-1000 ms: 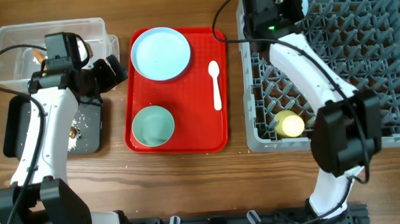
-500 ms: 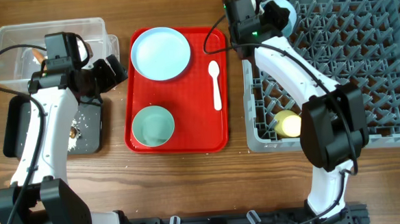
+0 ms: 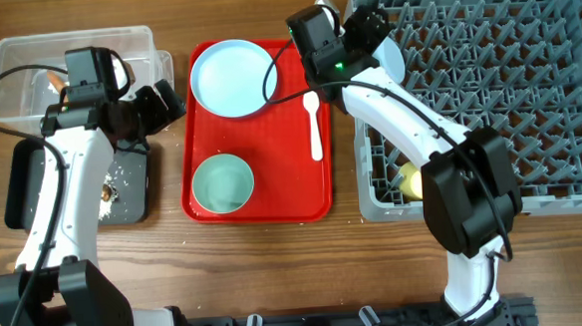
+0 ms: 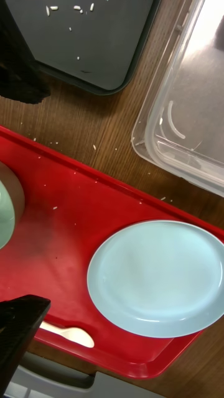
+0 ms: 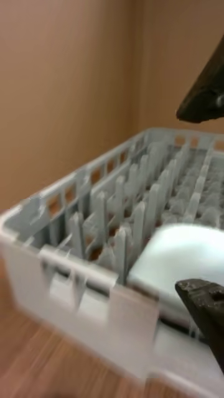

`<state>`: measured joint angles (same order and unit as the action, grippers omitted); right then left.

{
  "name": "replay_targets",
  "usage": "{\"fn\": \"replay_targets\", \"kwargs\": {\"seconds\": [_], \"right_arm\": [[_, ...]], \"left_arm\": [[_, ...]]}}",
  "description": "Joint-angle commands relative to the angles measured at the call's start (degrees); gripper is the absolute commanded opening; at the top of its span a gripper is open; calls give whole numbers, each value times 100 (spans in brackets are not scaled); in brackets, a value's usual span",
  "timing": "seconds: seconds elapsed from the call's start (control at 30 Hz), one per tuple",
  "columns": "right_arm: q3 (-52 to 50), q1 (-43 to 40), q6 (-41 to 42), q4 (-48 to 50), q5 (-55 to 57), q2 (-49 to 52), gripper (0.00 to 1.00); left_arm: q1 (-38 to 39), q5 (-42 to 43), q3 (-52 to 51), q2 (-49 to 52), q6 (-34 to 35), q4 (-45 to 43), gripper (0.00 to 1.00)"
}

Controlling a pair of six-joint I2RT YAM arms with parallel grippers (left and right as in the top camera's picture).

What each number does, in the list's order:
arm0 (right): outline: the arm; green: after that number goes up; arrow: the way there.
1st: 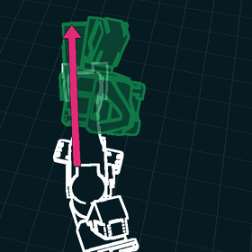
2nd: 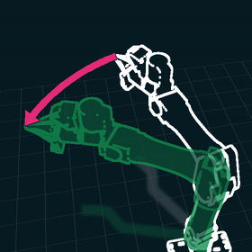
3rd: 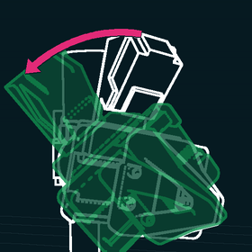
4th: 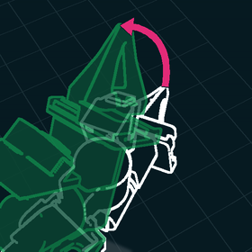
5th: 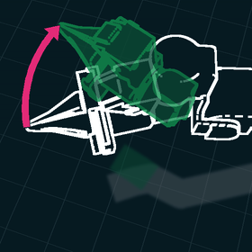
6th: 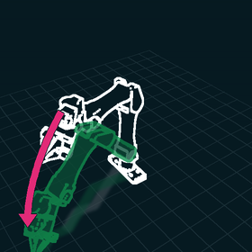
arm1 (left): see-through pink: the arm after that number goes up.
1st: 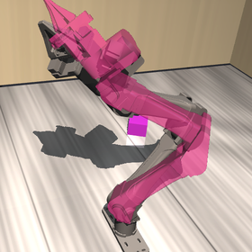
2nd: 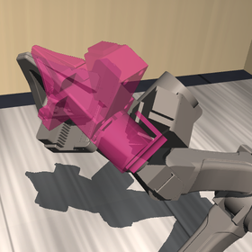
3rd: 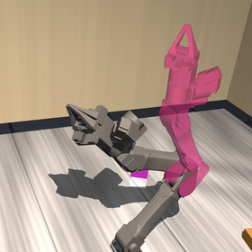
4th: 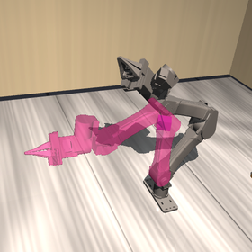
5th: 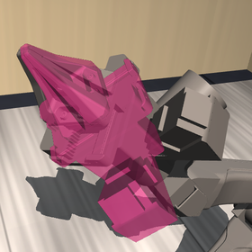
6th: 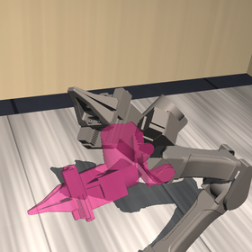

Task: Sort waste into correct bins and load items into the dishwasher rack
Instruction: 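Reach the right gripper to the green bowl on the red tray and grasp it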

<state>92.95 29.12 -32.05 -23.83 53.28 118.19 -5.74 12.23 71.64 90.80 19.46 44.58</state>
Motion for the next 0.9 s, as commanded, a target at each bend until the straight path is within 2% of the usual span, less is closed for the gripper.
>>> {"fn": "replay_targets", "kwargs": {"seconds": [0.0, 0.07, 0.17, 0.2, 0.3, 0.4, 0.47, 0.57, 0.77, 0.87], "right_arm": [[17, 151, 1377, -361, -1419, -365, 82], [17, 267, 2382, -852, -3187, -953, 81], [9, 315, 3921, -1434, -7110, -1318, 78], [-72, 356, 4446, -1436, -7687, -1224, 75], [-551, 634, 5543, -1419, -7685, -922, 71], [-833, 1143, 6365, -1414, -7407, -461, 52], [-833, 1434, 6835, -1375, -7215, -181, 48], [-833, 1486, 7073, -1375, -7195, -17, 41], [-798, 1436, 7149, -1346, -7329, 153, 4], [-782, 1436, 7152, -1335, -7326, 151, 4]], "left_arm": [[-17, -13, 79, -122, 52, -15, 100], [-17, -13, 79, -122, 52, -15, 100], [-17, -13, 79, -122, 52, -15, 100], [-17, -13, 79, -122, 52, -15, 100], [-17, -13, 79, -122, 52, -15, 100], [-17, -13, 79, -122, 52, -15, 100], [-17, -13, 79, -122, 52, -15, 100], [-17, -13, 79, -122, 52, -15, 100], [-17, -13, 79, -122, 52, -15, 100], [-17, -13, 79, -122, 52, -15, 100]]}}
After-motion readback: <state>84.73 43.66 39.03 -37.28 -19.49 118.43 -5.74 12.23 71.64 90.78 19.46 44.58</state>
